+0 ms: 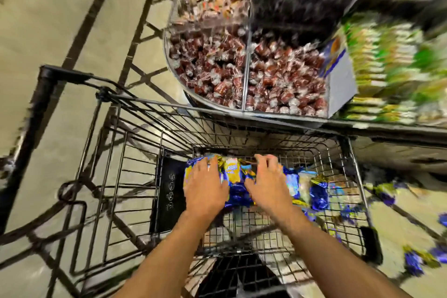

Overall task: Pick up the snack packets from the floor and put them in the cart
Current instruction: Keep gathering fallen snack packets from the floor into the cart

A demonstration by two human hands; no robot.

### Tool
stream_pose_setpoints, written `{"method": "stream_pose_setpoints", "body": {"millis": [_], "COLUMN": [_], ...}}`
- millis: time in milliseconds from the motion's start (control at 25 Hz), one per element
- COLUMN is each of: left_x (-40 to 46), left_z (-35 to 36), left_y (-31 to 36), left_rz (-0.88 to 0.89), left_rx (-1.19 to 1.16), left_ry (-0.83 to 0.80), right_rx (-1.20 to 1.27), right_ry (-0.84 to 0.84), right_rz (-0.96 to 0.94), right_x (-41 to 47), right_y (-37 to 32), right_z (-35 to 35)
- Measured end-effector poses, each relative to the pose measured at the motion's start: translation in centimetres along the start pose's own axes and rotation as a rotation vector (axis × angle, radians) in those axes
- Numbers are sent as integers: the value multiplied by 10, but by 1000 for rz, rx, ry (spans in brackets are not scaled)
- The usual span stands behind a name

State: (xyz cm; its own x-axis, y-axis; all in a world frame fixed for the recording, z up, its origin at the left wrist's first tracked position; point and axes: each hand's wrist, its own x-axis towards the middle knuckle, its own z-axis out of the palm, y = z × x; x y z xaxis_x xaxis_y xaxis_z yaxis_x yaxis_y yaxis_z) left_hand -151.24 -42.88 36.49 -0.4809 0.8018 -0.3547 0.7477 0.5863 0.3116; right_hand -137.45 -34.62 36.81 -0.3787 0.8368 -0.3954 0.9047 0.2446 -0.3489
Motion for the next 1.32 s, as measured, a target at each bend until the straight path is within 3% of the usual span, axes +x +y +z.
{"method": "stream_pose_setpoints", "body": {"millis": [160,560,920,1320], "left_x": [-28,-145,-294,-371], "left_z": [-22,6,97,162], "left_y": [52,255,440,565], "left_rz": [200,648,874,1026], "left_rx": [156,321,312,378], "left_ry": [-37,-25,-11,-115], "right_rx": [-201,-185,-126,31], "right_ry": [61,305,439,478], "right_rz": [17,271,456,646], "right_x": [-43,-204,-367,-456], "right_y": [41,221,407,542], "right_z": [-55,-155,-188,-212]}}
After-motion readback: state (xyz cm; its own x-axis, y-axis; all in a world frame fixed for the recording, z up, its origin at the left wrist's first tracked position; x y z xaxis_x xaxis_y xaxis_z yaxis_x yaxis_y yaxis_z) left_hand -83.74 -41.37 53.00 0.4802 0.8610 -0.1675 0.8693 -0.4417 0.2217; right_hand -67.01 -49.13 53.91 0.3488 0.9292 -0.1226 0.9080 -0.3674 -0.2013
